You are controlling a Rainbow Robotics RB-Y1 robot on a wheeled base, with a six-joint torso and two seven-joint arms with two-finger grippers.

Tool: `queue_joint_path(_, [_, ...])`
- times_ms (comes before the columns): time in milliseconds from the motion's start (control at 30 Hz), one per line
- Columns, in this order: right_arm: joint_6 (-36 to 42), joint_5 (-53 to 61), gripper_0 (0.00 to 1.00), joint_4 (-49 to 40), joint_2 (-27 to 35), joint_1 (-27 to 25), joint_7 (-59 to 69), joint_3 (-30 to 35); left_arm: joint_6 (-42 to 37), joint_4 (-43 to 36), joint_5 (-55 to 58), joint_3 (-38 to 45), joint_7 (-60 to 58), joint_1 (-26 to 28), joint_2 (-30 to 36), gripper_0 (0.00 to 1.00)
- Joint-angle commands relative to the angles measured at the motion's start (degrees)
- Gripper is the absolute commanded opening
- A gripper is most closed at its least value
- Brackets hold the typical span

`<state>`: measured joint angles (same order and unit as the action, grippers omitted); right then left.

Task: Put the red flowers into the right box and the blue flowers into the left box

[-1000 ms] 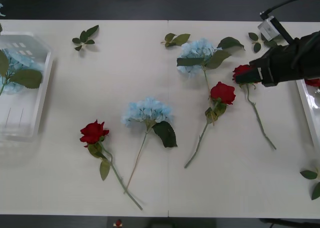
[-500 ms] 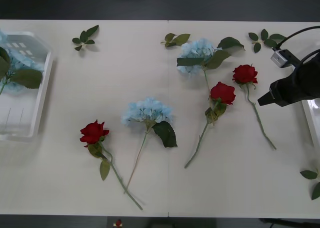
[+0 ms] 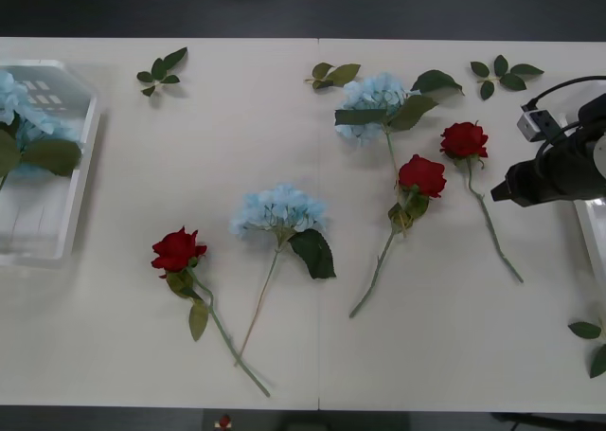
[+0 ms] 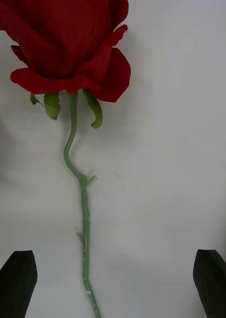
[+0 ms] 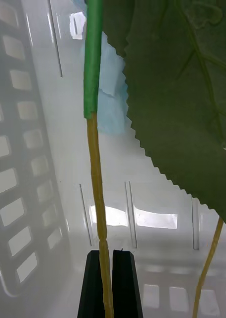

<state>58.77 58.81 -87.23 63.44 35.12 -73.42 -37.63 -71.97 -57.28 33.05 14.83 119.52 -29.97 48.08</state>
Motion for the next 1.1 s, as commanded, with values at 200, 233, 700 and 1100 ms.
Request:
queue_joint_path(200, [-2.8, -3.7, 0.92, 6.9, -5.8, 4.3, -1.3, 1.2, 0.7, -2.3, 1.5, 2.0, 1.1, 0.0, 2.3, 1.00])
queue_joint_path(233, [-3.3, -4.3, 0.92, 7.6, -6.4, 4.4, -1.4, 1.2, 0.7, -2.7, 1.7, 3.1, 1.9, 0.0, 2.2, 1.00])
queue_joint_path(700, [-10.3, -6.6, 0.92, 16.7, -11.9, 8.2, -2.5, -4.0, -21.2, -17.3, 14.3, 10.3, 2.9, -0.1, 2.2, 1.00])
queue_joint_path(1100, [-12.6, -7.5, 0.89, 20.0, -14.8, 8.6, -3.2, -4.1, -33.7, -32.3, 25.3, 0.6, -22.3, 0.0, 2.2, 1.00])
